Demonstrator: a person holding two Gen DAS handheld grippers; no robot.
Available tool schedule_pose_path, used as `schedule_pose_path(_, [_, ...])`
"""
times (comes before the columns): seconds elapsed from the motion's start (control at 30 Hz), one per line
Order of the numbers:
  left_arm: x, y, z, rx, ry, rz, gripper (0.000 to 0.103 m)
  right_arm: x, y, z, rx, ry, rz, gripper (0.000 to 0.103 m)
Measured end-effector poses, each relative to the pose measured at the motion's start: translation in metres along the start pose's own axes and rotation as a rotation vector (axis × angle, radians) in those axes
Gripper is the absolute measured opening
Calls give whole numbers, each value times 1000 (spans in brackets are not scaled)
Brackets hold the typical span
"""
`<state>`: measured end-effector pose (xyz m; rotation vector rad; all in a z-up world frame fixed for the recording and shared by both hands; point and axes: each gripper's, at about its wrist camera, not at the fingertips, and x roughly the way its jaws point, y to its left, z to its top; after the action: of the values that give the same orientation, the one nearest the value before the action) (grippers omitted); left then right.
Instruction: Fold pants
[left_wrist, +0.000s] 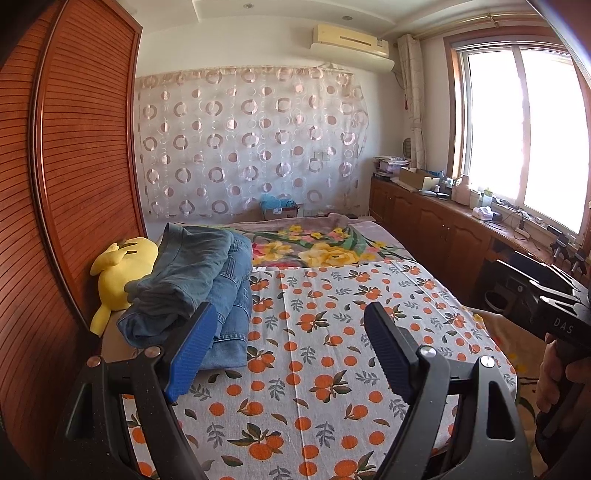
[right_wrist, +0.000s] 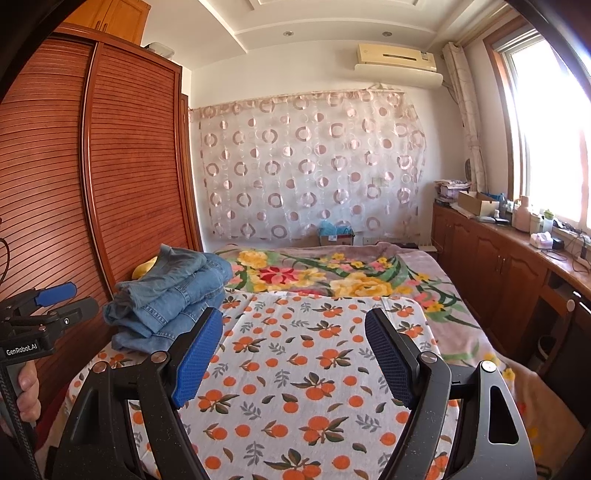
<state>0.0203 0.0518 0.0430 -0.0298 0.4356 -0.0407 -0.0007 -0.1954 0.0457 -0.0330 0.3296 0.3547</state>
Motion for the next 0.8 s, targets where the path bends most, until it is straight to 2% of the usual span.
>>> schedule_pose_path(0.8, [1,-3,-4,3,0,-5,82,0,-2,-4,-4,0,4,81])
